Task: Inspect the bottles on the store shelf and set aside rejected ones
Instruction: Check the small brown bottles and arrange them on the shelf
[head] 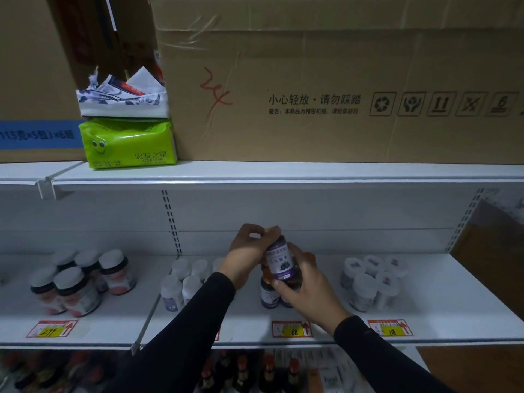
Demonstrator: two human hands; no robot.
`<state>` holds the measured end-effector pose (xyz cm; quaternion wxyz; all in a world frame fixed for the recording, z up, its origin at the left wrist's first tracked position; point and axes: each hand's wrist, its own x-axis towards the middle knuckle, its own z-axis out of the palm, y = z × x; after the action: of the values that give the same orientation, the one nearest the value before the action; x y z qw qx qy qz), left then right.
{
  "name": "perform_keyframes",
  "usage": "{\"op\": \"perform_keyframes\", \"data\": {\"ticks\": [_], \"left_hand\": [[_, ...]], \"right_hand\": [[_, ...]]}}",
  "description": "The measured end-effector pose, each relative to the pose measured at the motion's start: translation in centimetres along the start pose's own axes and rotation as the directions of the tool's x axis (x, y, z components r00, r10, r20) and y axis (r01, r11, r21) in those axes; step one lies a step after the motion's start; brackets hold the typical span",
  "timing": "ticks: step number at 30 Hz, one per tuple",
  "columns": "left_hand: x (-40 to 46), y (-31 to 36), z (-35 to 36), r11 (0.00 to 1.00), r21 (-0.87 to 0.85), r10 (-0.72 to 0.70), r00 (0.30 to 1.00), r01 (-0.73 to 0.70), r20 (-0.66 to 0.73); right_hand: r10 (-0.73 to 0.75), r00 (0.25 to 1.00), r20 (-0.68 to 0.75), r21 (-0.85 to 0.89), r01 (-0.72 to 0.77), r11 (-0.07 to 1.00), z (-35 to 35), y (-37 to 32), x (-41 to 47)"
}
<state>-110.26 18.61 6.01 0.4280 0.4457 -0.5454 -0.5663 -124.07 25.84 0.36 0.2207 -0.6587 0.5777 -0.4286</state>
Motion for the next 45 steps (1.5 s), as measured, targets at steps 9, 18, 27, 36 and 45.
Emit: {"op": "perform_keyframes", "data": {"ticks": [9, 18, 27, 36, 45], "left_hand": [[0.2, 0.1, 0.2, 0.991, 0.130, 0.026, 0.998, -0.034, 0.063], [0.7, -0.9, 0.1, 0.991, 0.125, -0.048, 0.995, 0.038, 0.082], [1.3, -1.6, 0.0, 0.955, 0.082, -0.289, 0.956, 0.285, 0.050], [0.7, -1.0, -0.4, 0.995, 0.080, 0.054, 0.986, -0.067, 0.157], [-0.4, -1.1, -0.1, 0.910, 0.223, 0.272, 0.908, -0.350, 0.318]], "right_hand": [[0.048, 0.998, 0.047, 0.018, -0.049, 0.999, -0.2, 0.5, -0.4], [0.058, 0.998, 0.010, 0.026, -0.059, 0.998, -0.8, 0.1, -0.3], [0.013, 1.000, -0.008, -0.012, -0.013, 1.000, -1.1, -0.8, 0.1], [0.014, 1.000, -0.014, 0.041, -0.014, 0.999, -0.8, 0.2, 0.2], [0.040, 0.992, -0.123, 0.014, -0.038, 0.999, -1.3, 1.4, 1.2]]}}
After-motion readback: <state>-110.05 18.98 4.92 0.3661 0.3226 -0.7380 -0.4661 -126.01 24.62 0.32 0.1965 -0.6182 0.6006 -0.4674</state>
